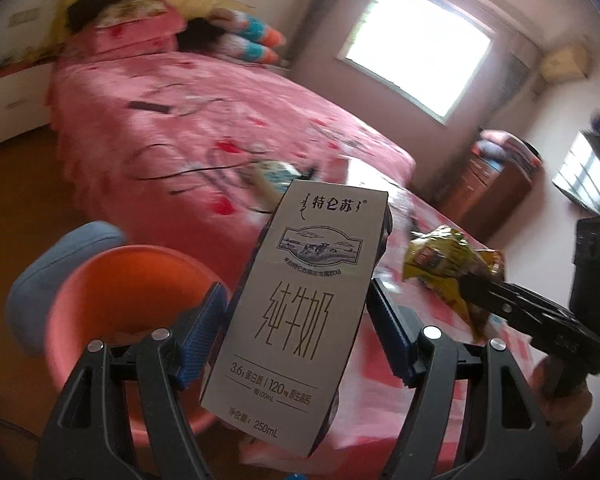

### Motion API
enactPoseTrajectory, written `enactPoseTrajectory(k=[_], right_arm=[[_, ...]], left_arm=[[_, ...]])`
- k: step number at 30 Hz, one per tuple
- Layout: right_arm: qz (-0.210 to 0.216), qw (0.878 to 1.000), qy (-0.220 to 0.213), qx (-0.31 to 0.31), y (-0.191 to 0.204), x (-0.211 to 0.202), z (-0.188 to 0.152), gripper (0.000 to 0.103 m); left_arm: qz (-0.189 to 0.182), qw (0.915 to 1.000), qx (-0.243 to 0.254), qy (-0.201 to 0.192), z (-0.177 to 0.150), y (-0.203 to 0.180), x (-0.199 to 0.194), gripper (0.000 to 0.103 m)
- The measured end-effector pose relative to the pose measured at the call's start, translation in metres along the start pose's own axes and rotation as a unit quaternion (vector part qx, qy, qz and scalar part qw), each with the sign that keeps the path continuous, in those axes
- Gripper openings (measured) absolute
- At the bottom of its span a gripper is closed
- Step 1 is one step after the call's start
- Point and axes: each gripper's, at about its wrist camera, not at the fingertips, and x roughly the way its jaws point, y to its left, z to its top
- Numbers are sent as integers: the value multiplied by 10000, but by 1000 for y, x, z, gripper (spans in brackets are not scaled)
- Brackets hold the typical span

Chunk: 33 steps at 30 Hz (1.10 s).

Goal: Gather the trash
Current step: 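Carry carton and chip bag to the orange bucket and open both tools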

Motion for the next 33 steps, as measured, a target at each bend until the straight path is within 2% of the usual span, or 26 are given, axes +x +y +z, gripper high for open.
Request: enactPoseTrajectory(k=[5, 9, 10, 12, 14, 15, 18, 21, 26, 33], right_arm=[[364, 9984, 218, -387, 48, 38, 11, 34], [451, 9964, 352, -626, 76, 67, 12, 37], [426, 9960, 409, -670, 82, 77, 11, 41], [458, 9956, 503, -647, 84, 90, 6, 71], [578, 9958, 512, -484, 82, 95, 1, 76], [560, 9963, 494, -415, 79, 94, -1, 81], [339, 9985, 313, -291, 67, 80, -5, 85], [99, 9997, 106, -218, 52, 64, -6, 90], [-352, 9991, -143, -165, 28, 38, -14, 91], [-522, 9983, -227, 120, -2, 20, -30, 91]], left_arm=[[414, 9981, -441, -67, -1, 45, -6, 72], [712, 9948, -728, -91, -5, 78, -7, 73], [803, 9936, -788, -73, -7, 85, -6, 73], [982, 9903, -978, -27, -10, 100, -4, 77], [1145, 9874, -1095, 22, -12, 109, -2, 84], [1259, 9858, -1114, 50, -14, 113, -2, 84], [1428, 9834, -1112, 92, -18, 119, -3, 84], [1464, 9834, -1070, 75, -19, 116, -5, 84], [1392, 9864, -877, 62, -18, 99, -5, 84], [1098, 9923, -558, 93, -15, 65, -1, 84]])
